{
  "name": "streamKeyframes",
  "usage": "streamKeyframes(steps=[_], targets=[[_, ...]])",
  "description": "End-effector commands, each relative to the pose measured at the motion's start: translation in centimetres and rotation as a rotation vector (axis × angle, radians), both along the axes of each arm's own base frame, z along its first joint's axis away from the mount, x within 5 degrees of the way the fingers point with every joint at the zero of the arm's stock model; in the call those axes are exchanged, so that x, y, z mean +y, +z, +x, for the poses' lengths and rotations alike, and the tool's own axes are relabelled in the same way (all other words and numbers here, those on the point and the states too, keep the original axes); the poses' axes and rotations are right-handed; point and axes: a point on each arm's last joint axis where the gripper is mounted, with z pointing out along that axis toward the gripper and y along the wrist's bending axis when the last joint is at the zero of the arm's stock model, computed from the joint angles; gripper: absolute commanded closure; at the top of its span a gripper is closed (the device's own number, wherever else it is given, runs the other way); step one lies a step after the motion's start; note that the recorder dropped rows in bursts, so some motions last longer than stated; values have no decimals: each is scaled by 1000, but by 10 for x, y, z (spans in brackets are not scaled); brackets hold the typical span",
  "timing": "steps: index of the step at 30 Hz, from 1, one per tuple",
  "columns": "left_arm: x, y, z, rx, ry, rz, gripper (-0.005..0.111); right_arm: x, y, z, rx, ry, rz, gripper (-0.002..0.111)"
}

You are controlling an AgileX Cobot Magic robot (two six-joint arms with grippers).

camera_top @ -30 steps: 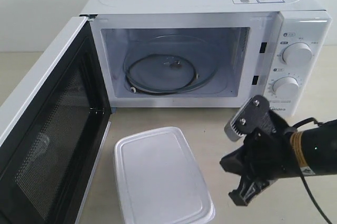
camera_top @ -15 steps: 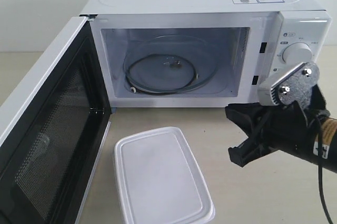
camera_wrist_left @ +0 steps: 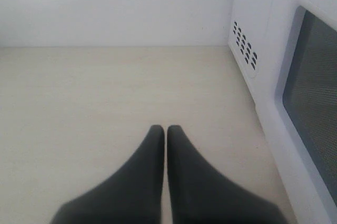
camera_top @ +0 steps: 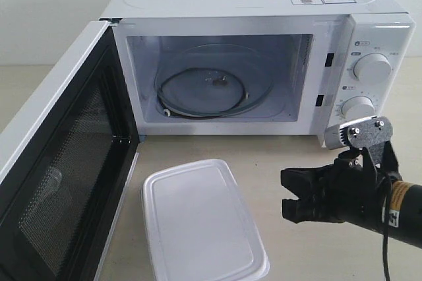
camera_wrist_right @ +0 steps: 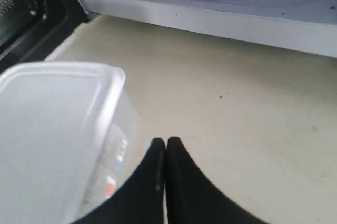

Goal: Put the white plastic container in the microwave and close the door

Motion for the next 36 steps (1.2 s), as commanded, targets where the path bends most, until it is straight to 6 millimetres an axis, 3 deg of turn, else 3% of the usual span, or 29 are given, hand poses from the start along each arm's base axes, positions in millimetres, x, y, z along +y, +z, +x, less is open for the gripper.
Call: streamKeyframes(steps=[1, 6, 13, 21, 30, 36], targets=[[0, -1, 0, 1, 1, 2, 102, 2, 12, -3, 100, -86, 215, 109], [0, -1, 0, 1, 1, 2, 102, 5, 12, -6, 207, -39, 167, 109], [0, -1, 0, 1, 1, 2, 102, 10, 18, 7, 326, 25, 124, 109], [0, -1, 0, 1, 1, 2, 102, -6, 27, 20, 404, 103, 160, 109], [0, -1, 0, 1, 1, 2, 102, 2, -11, 19, 491, 330, 309, 109], [0, -1, 0, 1, 1, 2, 102, 7, 7, 37, 428, 421, 353, 109]])
